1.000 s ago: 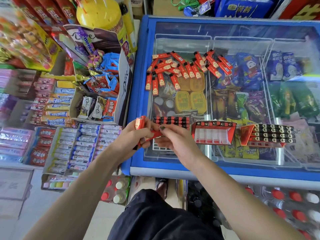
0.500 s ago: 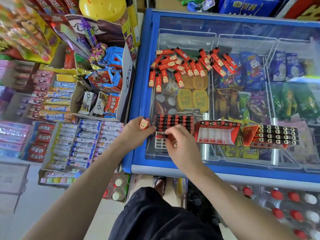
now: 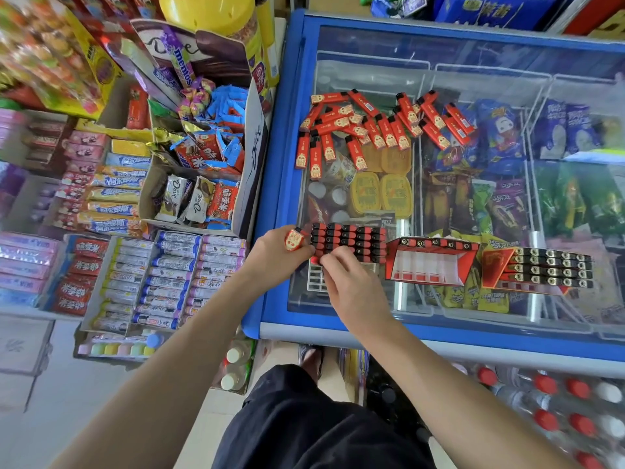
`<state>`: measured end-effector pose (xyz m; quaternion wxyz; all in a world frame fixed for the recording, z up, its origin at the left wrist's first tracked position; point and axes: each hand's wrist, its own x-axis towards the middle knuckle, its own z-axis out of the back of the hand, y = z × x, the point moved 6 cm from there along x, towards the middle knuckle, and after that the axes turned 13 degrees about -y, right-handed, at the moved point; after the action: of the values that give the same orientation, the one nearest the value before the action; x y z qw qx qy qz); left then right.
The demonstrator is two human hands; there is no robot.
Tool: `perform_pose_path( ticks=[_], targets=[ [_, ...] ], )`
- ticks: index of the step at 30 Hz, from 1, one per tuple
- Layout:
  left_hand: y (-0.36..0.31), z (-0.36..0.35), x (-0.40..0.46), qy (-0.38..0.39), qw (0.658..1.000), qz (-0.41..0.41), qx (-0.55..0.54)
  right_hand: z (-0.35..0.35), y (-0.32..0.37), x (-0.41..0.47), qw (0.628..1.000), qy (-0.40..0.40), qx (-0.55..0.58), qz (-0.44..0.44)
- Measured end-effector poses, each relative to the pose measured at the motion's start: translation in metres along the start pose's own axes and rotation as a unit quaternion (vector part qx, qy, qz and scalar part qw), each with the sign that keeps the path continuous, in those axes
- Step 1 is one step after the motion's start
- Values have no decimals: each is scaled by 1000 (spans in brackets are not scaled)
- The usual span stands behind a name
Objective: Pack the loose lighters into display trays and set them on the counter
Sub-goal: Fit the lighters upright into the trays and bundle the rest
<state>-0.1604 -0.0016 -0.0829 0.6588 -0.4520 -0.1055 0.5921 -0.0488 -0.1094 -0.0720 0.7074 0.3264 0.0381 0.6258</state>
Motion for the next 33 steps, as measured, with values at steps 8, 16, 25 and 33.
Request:
perform_pose_path(
  ticks=[8, 16, 25, 33],
  targets=[
    [4, 0, -6, 2, 999, 31, -34, -8, 7, -4, 998, 15, -35, 45],
    [-2, -5, -23, 82, 933, 171, -306, 4, 9, 3, 999, -8, 18, -34],
    [-24, -8, -36, 153, 914, 167, -338, 28, 15, 25, 930, -50, 234, -280],
    [-25, -13, -42, 216, 943, 129, -217, 29, -2, 34, 887, 30, 292, -357]
  ],
)
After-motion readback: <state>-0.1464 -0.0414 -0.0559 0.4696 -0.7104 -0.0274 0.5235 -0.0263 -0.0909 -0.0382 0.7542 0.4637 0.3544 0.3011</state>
